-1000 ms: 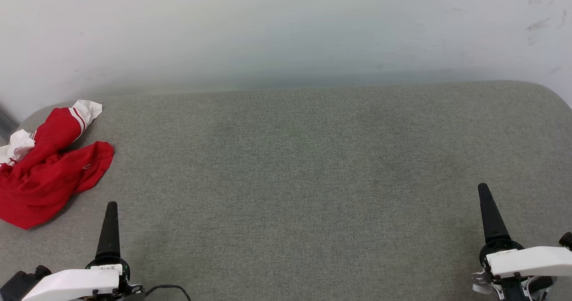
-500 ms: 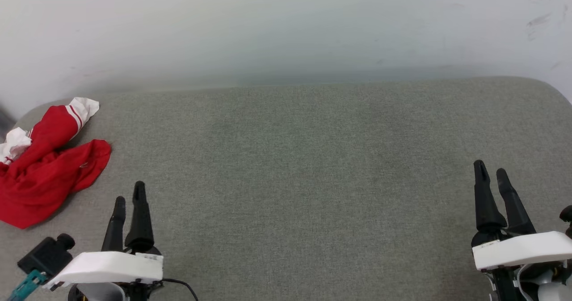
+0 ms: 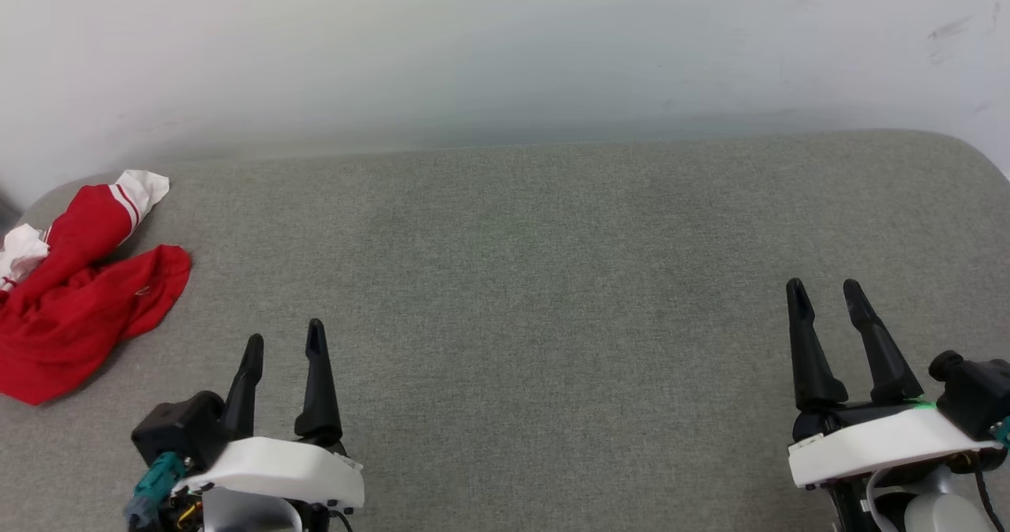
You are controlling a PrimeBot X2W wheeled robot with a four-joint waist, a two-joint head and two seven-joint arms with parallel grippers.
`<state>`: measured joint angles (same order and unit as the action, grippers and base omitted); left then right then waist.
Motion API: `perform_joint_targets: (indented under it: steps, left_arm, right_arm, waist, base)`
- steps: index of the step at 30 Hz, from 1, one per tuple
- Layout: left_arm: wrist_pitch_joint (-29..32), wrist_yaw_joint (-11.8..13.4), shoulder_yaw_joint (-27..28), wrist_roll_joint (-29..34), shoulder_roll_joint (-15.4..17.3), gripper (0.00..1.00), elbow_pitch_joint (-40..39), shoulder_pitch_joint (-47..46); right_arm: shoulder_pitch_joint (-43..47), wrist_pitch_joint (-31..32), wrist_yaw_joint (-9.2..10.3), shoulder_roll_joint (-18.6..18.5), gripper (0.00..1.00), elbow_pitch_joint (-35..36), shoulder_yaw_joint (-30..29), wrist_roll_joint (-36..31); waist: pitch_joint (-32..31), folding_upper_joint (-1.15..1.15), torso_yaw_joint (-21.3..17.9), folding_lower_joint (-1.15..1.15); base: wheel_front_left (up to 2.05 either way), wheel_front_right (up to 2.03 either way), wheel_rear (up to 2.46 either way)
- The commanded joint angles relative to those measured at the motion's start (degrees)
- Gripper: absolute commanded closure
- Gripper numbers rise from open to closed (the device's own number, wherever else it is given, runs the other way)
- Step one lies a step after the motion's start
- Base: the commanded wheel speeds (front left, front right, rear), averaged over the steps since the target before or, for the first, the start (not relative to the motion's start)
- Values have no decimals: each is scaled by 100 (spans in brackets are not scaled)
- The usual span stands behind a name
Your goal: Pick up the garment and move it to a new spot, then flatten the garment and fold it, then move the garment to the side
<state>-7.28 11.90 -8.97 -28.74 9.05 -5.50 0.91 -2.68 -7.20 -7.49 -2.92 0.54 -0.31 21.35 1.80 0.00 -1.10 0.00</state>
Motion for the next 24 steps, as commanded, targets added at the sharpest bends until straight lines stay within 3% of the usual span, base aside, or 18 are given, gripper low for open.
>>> perform_joint_targets:
  steps: [1, 4, 12, 24]
  left_arm:
    - [-65, 149, -209, 198, 161, 0, -82, -81]
    - [-110, 456, -583, 352, 341, 0, -97, -151]
    - [-216, 904, -1102, 589, 600, 0, -50, -221]
    - [-376, 1260, -1492, 1062, 760, 0, -66, -277]
  right_arm:
    - [-120, -68, 0, 1, 0, 105, 46, -248]
    - [-104, -114, 0, 1, 0, 82, 103, -468]
    - [-86, -215, 0, 3, 0, -80, 214, -951]
    - [-142, -383, 0, 4, 0, -159, 313, -1711]
  waist:
    - [4, 0, -1, 0]
    - [11, 0, -5, 0]
    - [36, 0, -22, 0]
    - [74, 0, -51, 0]
  base:
    - [0, 0, 0]
    - [0, 0, 0]
    - [0, 0, 0]
    - [0, 0, 0]
